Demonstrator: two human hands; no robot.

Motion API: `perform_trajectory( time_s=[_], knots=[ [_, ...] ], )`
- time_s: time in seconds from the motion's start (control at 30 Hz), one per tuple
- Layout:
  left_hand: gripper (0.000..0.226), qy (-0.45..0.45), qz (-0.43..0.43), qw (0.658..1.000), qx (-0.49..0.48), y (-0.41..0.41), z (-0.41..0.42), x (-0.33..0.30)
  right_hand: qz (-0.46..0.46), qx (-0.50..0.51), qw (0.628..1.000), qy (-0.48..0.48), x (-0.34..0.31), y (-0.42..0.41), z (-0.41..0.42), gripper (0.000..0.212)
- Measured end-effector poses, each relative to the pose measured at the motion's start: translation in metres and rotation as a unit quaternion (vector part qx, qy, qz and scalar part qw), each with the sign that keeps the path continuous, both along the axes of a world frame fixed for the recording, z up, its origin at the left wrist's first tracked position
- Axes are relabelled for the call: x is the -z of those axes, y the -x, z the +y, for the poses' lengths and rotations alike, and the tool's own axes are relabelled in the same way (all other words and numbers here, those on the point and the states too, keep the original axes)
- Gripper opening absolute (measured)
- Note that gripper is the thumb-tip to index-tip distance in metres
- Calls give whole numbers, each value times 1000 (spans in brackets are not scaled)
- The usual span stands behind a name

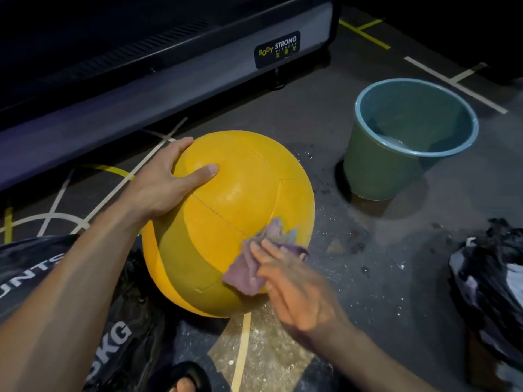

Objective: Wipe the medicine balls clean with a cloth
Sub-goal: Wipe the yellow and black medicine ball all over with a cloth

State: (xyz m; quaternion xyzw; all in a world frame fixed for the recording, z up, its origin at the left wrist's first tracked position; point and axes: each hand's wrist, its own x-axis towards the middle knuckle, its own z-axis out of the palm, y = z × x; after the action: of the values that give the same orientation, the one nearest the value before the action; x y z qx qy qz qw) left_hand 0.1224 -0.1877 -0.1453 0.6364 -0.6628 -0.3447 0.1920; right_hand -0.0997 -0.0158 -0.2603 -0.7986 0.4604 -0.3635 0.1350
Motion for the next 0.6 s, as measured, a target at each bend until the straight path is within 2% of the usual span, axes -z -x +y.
perform_trajectory(
  time_s=[0.07, 0.17, 0.3, 0.4, 0.47, 0.57, 0.6],
  knots=[
    [88, 43, 27, 999, -19, -3, 8, 0, -53, 2, 998, -34, -8, 14, -5, 21],
    [83, 101, 58, 992, -49, -7, 32, 2, -105, 65, 989, -77, -18, 31, -18, 21],
    [95, 113, -17, 993, 3, -6, 66, 9, -131, 127, 973, -138, -32, 44, -41, 16],
    [90, 133, -72, 988, 20, -3, 71, 19, -143, 158, 963, -164, -37, 46, -57, 12],
    [85, 135, -62, 989, 3, -5, 66, 21, -177, 197, 946, -187, -35, 50, -71, 14],
    [80, 128, -52, 990, -5, -12, 58, 24, -238, 276, 900, -240, -34, 51, -98, 16],
    [79, 126, -49, 991, -3, -14, 55, 24, -243, 282, 897, -239, -37, 46, -104, 16]
  ],
)
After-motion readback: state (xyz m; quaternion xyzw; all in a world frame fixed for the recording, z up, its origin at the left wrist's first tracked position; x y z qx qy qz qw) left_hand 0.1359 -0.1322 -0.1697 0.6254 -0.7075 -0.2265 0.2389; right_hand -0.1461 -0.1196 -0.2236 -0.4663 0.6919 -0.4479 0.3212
